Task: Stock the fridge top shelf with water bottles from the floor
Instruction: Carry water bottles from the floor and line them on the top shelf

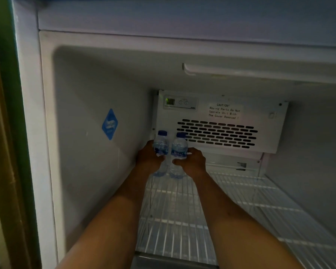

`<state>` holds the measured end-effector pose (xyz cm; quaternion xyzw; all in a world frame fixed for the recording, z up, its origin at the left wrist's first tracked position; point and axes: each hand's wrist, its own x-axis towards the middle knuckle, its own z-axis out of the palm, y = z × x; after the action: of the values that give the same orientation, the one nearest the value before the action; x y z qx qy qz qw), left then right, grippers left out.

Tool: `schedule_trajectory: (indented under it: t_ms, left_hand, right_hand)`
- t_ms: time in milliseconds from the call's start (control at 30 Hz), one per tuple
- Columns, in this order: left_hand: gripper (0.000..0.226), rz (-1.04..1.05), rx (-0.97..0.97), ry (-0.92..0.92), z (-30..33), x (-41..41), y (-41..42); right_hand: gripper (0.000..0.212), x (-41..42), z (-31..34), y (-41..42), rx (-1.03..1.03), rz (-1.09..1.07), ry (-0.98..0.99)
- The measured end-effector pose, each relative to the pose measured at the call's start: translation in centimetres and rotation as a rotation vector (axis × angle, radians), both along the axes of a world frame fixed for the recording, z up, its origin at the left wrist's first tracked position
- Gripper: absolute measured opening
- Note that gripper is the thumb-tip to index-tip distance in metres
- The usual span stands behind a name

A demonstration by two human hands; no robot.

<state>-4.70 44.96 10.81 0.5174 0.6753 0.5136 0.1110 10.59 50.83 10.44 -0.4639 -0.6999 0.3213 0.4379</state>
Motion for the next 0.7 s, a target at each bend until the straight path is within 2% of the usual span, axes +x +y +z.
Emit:
schedule_trajectory:
  t_ms: [400, 700]
  left_hand:
    - [0.058, 0.02, 0.011, -0.006, 0.04, 0.29, -0.16]
    - [0.063, 0.001, -0.009, 0.014, 0.17, 0.37, -0.31]
  right_hand:
    - [0.068, -0.59, -0.41, 0.17, 0.02, 0.004, -0.022]
    - [0.065, -0.55, -0.05, -0.51, -0.001, 0.004, -0.054]
